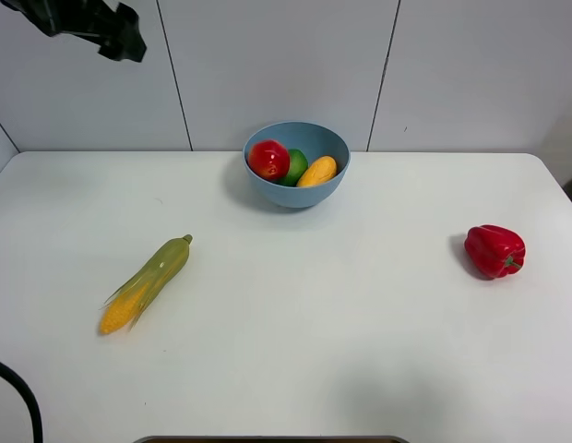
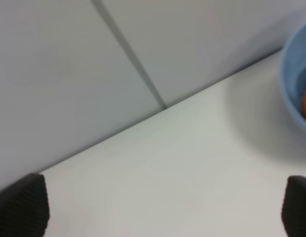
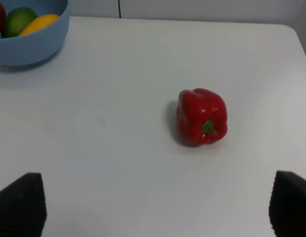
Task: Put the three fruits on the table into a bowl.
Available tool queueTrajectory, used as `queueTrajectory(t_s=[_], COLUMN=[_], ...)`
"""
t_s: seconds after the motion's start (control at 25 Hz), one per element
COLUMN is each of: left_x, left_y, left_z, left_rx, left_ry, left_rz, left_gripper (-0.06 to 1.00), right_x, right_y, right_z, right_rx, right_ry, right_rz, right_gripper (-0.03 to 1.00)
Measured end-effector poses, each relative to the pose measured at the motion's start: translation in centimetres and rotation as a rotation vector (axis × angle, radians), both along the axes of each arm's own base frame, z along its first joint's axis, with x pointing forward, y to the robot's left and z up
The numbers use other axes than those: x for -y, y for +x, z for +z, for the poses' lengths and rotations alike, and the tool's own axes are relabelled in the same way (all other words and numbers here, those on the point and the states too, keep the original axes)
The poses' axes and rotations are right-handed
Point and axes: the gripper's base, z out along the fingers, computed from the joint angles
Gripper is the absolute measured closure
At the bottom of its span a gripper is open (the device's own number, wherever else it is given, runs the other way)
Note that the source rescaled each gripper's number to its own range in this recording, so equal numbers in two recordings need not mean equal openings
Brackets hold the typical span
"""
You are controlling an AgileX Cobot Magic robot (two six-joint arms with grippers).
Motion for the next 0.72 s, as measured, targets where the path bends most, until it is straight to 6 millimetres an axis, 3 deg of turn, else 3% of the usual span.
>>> queueTrajectory(t_s=[0.28, 0.72], left_x=[-5.4, -8.9], left_y=[-3.3, -11.6], left_z=[3.0, 5.6], left_rx=[-0.048, -0.051], left_ry=[0.010, 0.002], left_rz=[0.148, 0.248], left_gripper=[-0.04, -0.04], right_x=[0.0, 0.0], right_y=[0.0, 0.0], right_z=[0.0, 0.0], right_rx=[0.000, 0.000], right_ry=[0.000, 0.000], right_rz=[0.000, 0.000], right_gripper=[0.03, 0.03])
